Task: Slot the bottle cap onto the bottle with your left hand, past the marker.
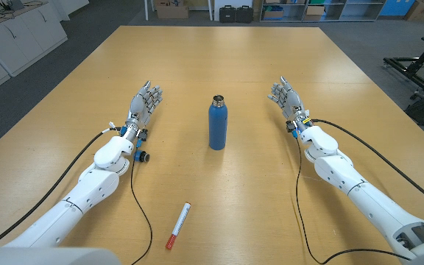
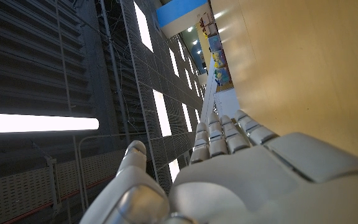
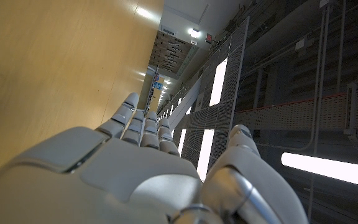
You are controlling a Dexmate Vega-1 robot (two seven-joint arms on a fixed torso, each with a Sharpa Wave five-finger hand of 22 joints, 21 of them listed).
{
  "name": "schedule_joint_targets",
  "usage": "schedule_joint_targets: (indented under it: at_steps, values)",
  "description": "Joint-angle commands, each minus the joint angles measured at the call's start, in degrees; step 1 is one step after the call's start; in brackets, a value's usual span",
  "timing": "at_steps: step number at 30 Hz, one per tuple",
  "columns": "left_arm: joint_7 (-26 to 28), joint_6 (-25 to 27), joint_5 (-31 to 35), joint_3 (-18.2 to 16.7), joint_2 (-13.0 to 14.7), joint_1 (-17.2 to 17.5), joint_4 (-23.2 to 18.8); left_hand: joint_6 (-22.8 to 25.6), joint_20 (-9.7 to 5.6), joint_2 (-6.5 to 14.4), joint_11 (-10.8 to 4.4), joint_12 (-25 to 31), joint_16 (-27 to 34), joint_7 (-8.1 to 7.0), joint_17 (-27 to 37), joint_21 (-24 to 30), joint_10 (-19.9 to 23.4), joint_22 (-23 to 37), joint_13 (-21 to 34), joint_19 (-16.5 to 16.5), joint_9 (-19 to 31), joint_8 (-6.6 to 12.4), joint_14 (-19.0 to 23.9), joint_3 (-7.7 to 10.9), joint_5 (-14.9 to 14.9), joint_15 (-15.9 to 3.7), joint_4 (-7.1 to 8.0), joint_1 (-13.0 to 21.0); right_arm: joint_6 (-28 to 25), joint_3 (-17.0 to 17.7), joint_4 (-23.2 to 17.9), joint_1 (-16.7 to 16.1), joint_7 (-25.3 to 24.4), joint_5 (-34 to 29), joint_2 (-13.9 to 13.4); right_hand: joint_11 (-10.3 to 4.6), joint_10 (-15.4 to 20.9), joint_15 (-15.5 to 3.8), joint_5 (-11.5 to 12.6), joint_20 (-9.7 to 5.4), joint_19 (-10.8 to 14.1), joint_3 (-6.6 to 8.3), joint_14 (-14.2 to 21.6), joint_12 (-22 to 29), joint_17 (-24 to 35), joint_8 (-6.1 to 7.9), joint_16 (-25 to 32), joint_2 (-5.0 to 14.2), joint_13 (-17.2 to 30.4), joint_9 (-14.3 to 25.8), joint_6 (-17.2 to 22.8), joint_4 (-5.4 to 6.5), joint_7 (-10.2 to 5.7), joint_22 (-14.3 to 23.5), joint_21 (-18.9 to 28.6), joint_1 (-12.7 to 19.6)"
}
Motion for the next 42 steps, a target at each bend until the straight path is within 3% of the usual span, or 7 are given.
schedule_joint_targets:
  at_steps: [1, 25, 42]
  values:
    - [-1.27, -1.74, -1.70, -2.79, 2.13, 4.85, -4.14, 0.44, -2.24, -0.07, 0.16, 0.27, 0.35, 0.00, 0.19, 0.56, 0.54, 0.14, 0.18, 0.61, 0.23, 0.28, 0.57, 0.13, 0.18, -0.10, 0.03, 0.27, -1.15, -0.44, -1.13, -0.02, 0.14, 0.09, -0.20, 0.25, 0.10, 0.19, 0.17, 0.07, 0.09, 0.15, 0.07, 0.02, 0.20, -0.06, 0.01, -0.01, 0.21, 0.25, 0.27, -0.12, 0.35, 0.14, -0.03, 0.25]
    - [1.31, -6.29, 2.17, -8.29, 3.80, 15.54, -9.11, 1.62, -2.03, 0.39, 0.15, 0.43, 0.62, -0.17, 0.17, 0.63, 1.74, 0.13, 0.16, 1.49, 0.25, 0.51, 2.18, 0.24, 0.19, -0.14, 0.01, 0.48, -0.09, 0.08, -0.58, -0.93, -2.06, -0.32, 0.69, 0.48, 0.95, 0.50, 0.14, 0.44, 0.70, -0.05, 0.84, 0.29, 0.19, -0.01, 0.32, 0.00, 0.22, 0.25, 0.89, -0.10, 0.36, 0.16, -0.24, 0.05]
    - [-1.54, -10.15, 0.46, -13.01, 3.59, 22.59, -10.71, 2.30, -1.84, 0.57, 0.23, 0.57, 0.68, 0.05, 0.16, 0.75, 2.65, 0.12, 0.16, 2.30, 0.26, 0.60, 3.03, 0.28, 0.16, -0.12, -0.04, 0.58, -0.04, -0.25, -0.71, -1.18, -2.21, -0.37, 1.10, 0.44, 1.21, 0.42, 0.17, 0.51, 1.25, -0.12, 1.17, 0.32, 0.19, 0.01, 0.45, 0.07, 0.23, 0.26, 1.22, -0.12, 0.25, 0.17, -0.31, -0.01]
